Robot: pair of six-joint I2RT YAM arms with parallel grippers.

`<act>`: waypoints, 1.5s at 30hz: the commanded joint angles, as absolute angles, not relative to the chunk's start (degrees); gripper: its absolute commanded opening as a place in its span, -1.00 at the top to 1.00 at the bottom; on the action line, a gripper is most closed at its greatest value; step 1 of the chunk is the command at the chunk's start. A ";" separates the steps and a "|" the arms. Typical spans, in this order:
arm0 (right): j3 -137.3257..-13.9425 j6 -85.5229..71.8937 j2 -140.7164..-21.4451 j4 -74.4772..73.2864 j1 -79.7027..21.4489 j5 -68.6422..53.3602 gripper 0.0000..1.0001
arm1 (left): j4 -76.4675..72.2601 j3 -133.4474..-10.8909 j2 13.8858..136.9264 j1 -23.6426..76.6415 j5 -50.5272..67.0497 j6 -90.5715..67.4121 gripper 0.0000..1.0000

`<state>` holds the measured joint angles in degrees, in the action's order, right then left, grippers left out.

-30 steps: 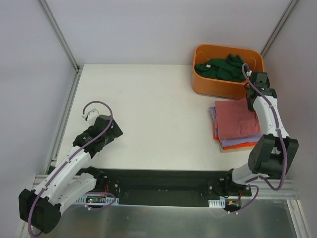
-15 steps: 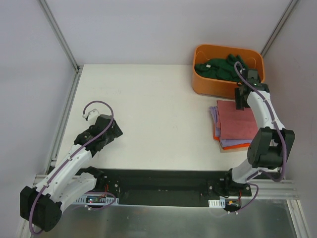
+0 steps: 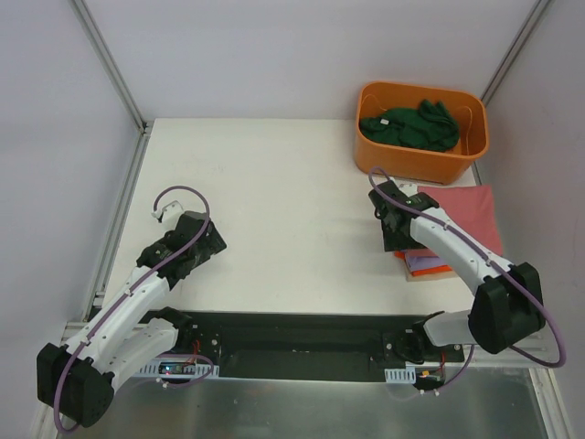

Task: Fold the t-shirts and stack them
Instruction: Put the neatly folded tshirt into the corner of the board with the right arm

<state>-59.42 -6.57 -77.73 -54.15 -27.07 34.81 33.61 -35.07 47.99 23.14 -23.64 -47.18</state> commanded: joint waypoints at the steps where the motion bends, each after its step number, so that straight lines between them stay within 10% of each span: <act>1: -57.48 -12.39 -79.97 -53.36 -27.25 35.24 -0.53 | 34.89 -35.24 48.34 22.50 -23.82 -47.99 -0.98; 25: -57.65 -13.97 -76.99 -59.48 -26.10 38.75 0.99 | 34.89 -35.33 49.39 22.41 -23.38 -48.16 -0.98; 45: -55.37 -14.32 -84.72 -61.08 -26.01 32.17 0.66 | 34.80 -35.77 51.33 22.41 -23.64 -48.43 -0.98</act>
